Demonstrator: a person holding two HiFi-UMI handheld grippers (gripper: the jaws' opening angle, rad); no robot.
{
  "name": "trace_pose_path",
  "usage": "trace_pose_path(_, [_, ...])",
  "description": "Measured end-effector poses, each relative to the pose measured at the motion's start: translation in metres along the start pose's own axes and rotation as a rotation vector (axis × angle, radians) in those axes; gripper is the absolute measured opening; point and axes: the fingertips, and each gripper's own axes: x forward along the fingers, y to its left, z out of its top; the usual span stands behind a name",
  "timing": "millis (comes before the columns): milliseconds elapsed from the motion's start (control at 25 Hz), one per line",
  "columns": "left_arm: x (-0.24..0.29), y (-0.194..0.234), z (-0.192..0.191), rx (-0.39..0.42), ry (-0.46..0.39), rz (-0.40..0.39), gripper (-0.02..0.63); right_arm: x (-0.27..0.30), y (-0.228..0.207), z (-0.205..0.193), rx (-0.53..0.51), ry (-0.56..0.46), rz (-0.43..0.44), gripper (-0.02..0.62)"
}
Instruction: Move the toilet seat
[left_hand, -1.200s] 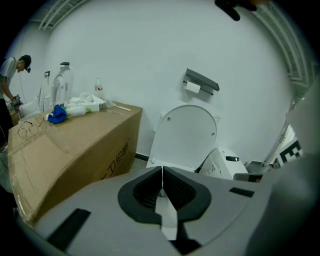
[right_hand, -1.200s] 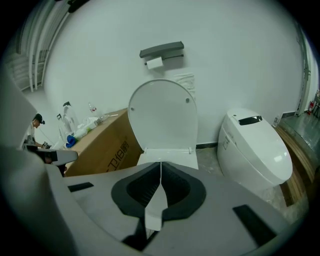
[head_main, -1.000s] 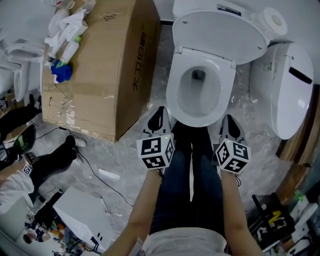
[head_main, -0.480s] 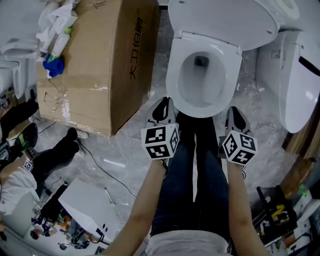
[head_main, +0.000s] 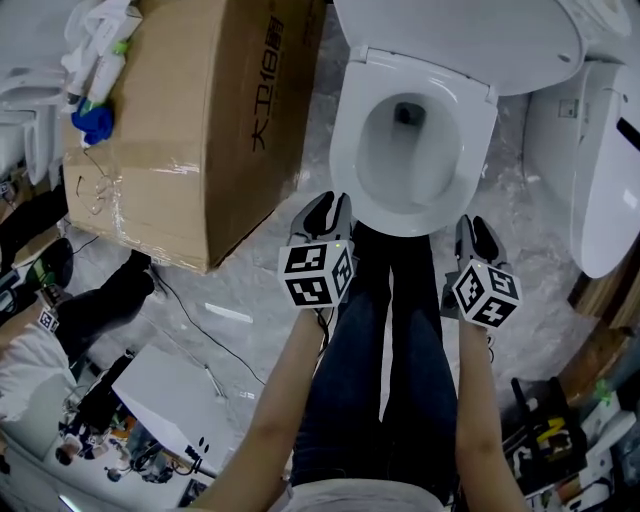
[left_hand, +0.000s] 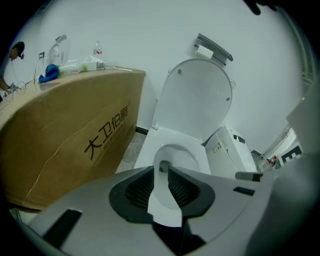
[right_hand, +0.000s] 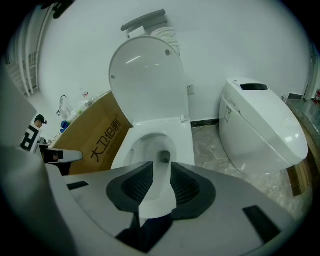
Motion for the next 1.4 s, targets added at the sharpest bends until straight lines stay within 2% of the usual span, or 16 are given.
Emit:
trace_pose_path(200, [0.016,0.009,-0.021,0.015,0.046,0.013,0.104,0.013,-0.012,-0.025,0.009,0.039,-0.007,0.124])
trace_pose_path(440, [0.035,0.018,-0.050,-0.029,0.099,-0.001,0.117,0.030,-0.024,-0.047,0.027,0.074,-0.001,0.146])
trace_pose_path(600, [0.049,0.028,-0.065,-0.037,0.127,-0.008,0.154,0.043,-0.032,-0.056,0.024,0.077,-0.008,0.158])
trace_pose_path(1080, [0.082,0.041,-0.101,-0.090,0.179,0.019,0.218,0.076,-0.055,-0.092,0.170,0.133,0.010,0.216])
trace_pose_path(1400, [0.096,0.046,-0.117,-0.113,0.199,0.035,0.238,0.095,-0.053,-0.106,0.204,0.186,0.033,0.272])
